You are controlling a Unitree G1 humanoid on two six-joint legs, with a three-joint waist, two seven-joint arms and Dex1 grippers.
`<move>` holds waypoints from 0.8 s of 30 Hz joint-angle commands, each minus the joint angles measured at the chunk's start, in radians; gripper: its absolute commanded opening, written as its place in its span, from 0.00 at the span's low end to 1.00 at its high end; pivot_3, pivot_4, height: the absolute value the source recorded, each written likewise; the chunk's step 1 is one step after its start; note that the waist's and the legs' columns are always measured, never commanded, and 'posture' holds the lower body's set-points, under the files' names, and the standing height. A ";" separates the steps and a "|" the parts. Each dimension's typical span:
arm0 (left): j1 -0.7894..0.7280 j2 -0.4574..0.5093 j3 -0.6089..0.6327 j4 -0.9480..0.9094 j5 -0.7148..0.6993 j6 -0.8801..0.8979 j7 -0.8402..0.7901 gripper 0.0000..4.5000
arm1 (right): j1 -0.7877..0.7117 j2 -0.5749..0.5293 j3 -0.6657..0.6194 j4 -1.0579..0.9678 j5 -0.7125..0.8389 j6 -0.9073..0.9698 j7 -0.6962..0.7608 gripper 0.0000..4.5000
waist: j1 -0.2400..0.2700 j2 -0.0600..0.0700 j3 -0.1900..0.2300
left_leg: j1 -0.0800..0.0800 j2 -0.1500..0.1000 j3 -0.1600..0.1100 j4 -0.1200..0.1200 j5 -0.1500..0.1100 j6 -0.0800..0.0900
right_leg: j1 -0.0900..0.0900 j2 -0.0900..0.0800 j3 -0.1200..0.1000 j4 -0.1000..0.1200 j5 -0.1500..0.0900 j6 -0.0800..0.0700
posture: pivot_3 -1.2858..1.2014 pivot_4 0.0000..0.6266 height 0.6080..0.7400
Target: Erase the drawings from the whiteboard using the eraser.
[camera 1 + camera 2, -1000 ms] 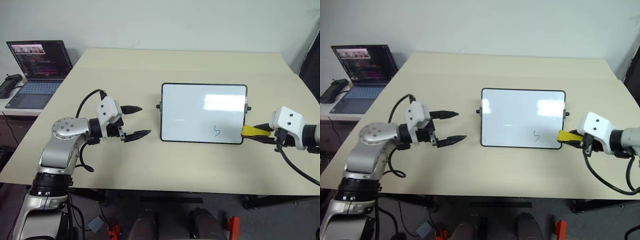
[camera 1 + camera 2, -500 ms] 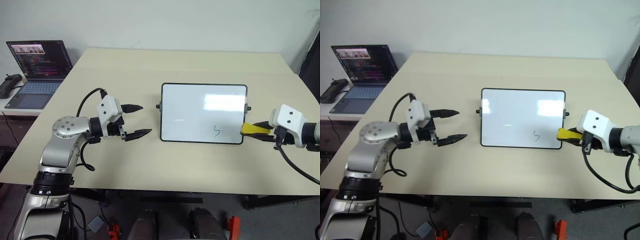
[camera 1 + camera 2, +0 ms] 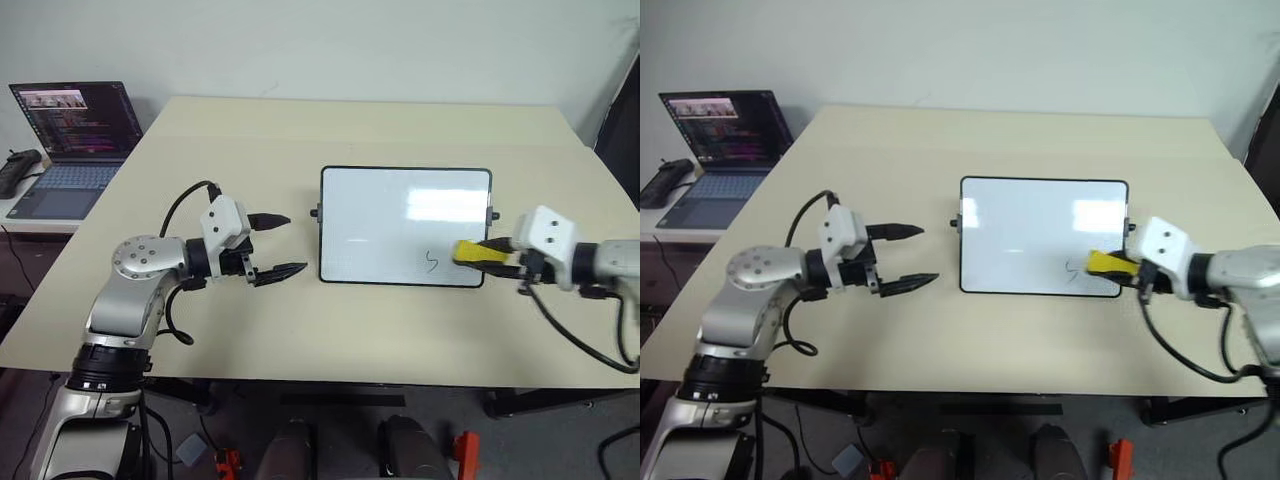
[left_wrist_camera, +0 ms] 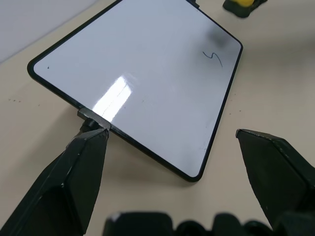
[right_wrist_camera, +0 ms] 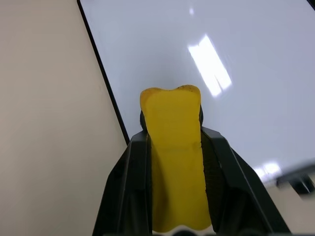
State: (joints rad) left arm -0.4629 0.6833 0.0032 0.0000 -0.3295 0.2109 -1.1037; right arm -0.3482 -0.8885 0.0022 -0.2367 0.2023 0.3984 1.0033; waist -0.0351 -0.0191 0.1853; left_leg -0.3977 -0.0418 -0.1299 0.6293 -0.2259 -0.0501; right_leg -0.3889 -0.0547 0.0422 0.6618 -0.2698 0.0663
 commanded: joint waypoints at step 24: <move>0.032 -0.011 -0.004 -0.043 -0.013 -0.010 0.005 1.00 | -0.128 0.207 0.239 0.650 -0.393 -0.539 -0.250 0.22 | 0.001 -0.004 -0.003 | 0.022 0.001 0.002 0.000 0.001 0.001 | 0.019 0.001 0.001 0.000 -0.002 0.003 | 0.52 0.24 1.00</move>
State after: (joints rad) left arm -0.4253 0.6713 -0.0140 -0.0088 -0.3306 0.2120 -1.1019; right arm -0.5174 -0.6611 0.1894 0.3225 -0.1152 -0.1560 0.7368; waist -0.0343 -0.0229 0.1819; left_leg -0.3746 -0.0410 -0.1278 0.6295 -0.2251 -0.0494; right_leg -0.3685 -0.0539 0.0439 0.6622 -0.2722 0.0697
